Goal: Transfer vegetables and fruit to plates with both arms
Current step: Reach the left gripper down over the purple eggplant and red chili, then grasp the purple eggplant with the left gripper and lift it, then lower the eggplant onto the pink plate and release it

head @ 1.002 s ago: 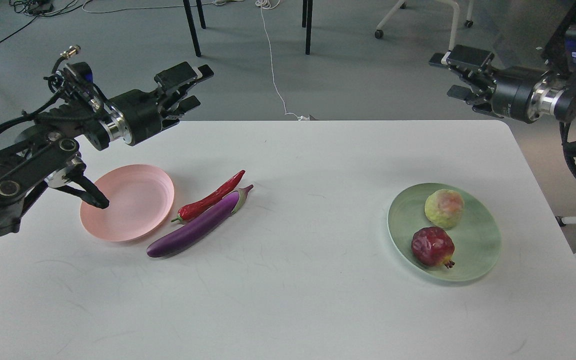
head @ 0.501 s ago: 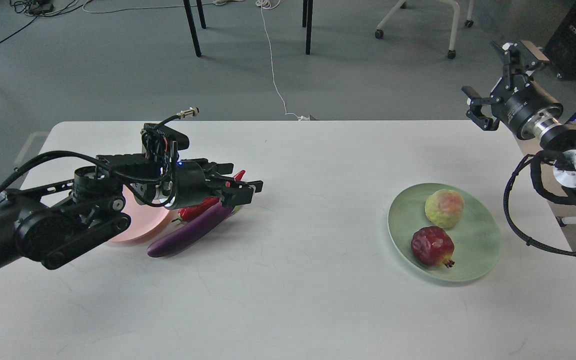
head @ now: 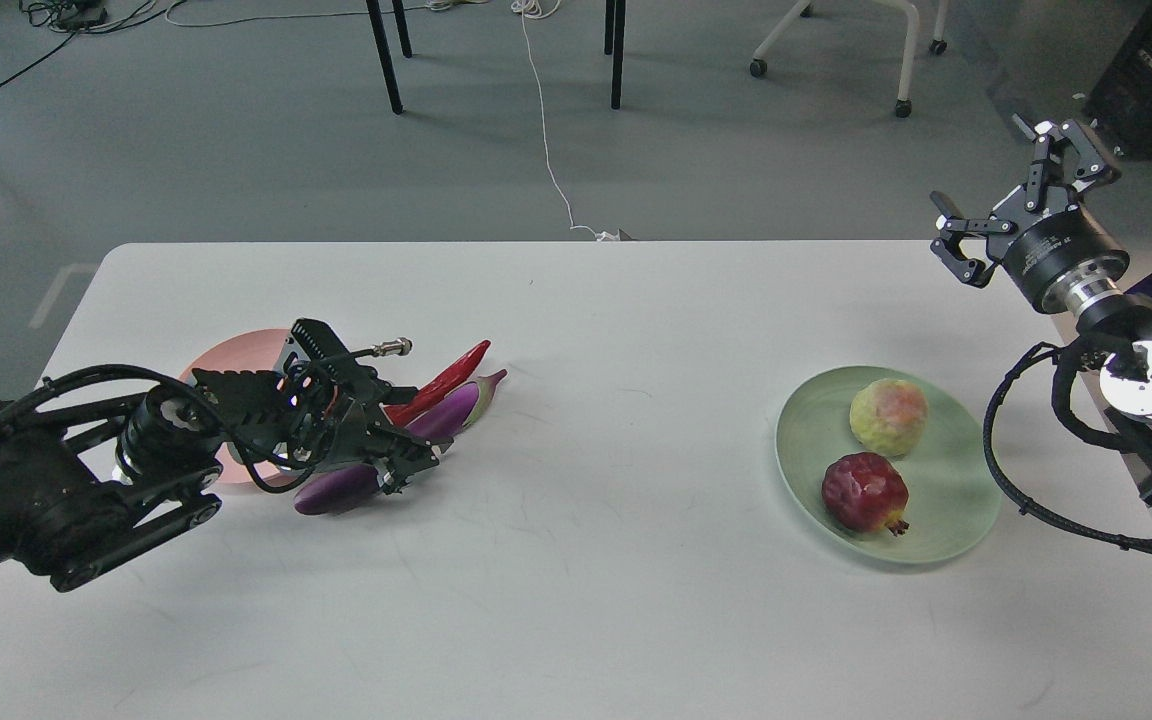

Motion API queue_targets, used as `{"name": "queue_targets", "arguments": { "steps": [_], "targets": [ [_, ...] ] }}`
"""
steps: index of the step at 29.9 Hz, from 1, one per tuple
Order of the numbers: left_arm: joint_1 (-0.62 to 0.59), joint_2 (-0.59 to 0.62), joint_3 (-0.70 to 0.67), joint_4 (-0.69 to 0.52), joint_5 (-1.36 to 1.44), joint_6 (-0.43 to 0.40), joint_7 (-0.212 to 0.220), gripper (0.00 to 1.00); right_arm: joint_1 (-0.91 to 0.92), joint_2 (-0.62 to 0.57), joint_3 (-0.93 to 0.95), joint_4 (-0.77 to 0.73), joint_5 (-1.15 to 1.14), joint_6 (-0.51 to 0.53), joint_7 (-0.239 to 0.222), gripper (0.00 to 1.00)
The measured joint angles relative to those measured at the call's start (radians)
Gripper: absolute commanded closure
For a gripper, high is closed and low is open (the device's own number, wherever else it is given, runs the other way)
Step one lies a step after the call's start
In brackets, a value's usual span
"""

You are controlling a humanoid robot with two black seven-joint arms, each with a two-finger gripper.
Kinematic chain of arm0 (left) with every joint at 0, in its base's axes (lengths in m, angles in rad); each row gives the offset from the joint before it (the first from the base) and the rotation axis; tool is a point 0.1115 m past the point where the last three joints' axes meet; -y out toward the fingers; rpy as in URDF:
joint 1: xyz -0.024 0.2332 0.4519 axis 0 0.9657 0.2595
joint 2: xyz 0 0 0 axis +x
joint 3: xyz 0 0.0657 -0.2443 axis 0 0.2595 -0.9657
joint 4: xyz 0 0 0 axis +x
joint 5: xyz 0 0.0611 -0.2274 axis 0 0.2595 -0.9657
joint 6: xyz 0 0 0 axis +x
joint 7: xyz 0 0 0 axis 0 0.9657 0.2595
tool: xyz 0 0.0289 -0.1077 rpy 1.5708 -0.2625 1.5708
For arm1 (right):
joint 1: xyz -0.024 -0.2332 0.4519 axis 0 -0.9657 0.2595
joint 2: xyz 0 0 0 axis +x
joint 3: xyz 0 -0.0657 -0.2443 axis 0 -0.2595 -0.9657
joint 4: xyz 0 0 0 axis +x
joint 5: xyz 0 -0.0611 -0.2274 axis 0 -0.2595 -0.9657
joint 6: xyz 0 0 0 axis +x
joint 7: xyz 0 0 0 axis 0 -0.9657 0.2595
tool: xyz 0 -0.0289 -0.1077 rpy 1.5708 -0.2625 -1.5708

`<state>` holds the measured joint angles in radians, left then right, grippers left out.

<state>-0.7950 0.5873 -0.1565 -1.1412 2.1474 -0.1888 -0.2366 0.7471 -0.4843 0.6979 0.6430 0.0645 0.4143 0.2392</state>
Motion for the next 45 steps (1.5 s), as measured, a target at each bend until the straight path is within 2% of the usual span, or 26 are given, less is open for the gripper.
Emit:
{"name": "queue_targets", "arguments": {
  "steps": [4,12,17,21,25,28,31,36,38,40,41,45],
  "targets": [
    [0.003,0.004,0.0,-0.001,0.0,0.0,-0.002,0.63,0.0,0.0,0.001,0.0,-0.001,-0.004,0.0,0.01],
    [0.016,0.006,-0.002,-0.009,-0.001,0.001,-0.003,0.75,0.001,0.0,0.0,0.001,-0.002,-0.006,0.0,0.01],
    [0.019,0.007,-0.005,-0.017,-0.002,0.0,-0.005,0.88,0.002,-0.002,0.0,-0.001,-0.003,-0.006,0.0,0.01],
    [0.018,0.038,-0.031,-0.075,-0.01,-0.001,-0.007,0.9,0.002,-0.002,0.001,-0.002,-0.004,-0.006,0.0,0.01],
    [0.013,0.143,-0.104,-0.217,-0.083,-0.007,-0.007,0.9,0.009,-0.002,0.002,-0.004,-0.005,-0.007,0.0,0.01],
    [0.007,0.234,-0.125,-0.271,-0.161,-0.011,-0.009,0.9,0.011,-0.002,0.003,-0.005,-0.005,-0.008,0.0,0.01],
    [0.003,0.3,-0.127,-0.256,-0.199,-0.011,-0.01,0.88,0.014,0.0,0.003,-0.005,-0.005,-0.008,0.0,0.01],
    [0.015,0.318,-0.108,-0.111,-0.204,-0.01,-0.008,0.85,0.014,0.008,0.003,-0.005,-0.005,-0.01,0.0,0.01],
    [0.021,0.313,-0.088,-0.069,-0.203,-0.007,-0.006,0.73,0.014,0.011,0.003,-0.003,-0.005,-0.011,0.0,0.01],
    [0.025,0.308,-0.066,-0.026,-0.204,-0.005,-0.003,0.5,0.014,0.012,0.003,-0.001,-0.005,-0.011,0.0,0.01],
    [0.025,0.302,-0.057,-0.002,-0.205,-0.005,-0.001,0.44,0.014,0.013,0.003,-0.001,-0.005,-0.011,0.0,0.01],
    [0.02,0.267,-0.048,0.038,-0.208,-0.004,-0.001,0.4,0.016,0.013,0.001,0.0,-0.005,-0.011,0.0,0.01]
  ]
}}
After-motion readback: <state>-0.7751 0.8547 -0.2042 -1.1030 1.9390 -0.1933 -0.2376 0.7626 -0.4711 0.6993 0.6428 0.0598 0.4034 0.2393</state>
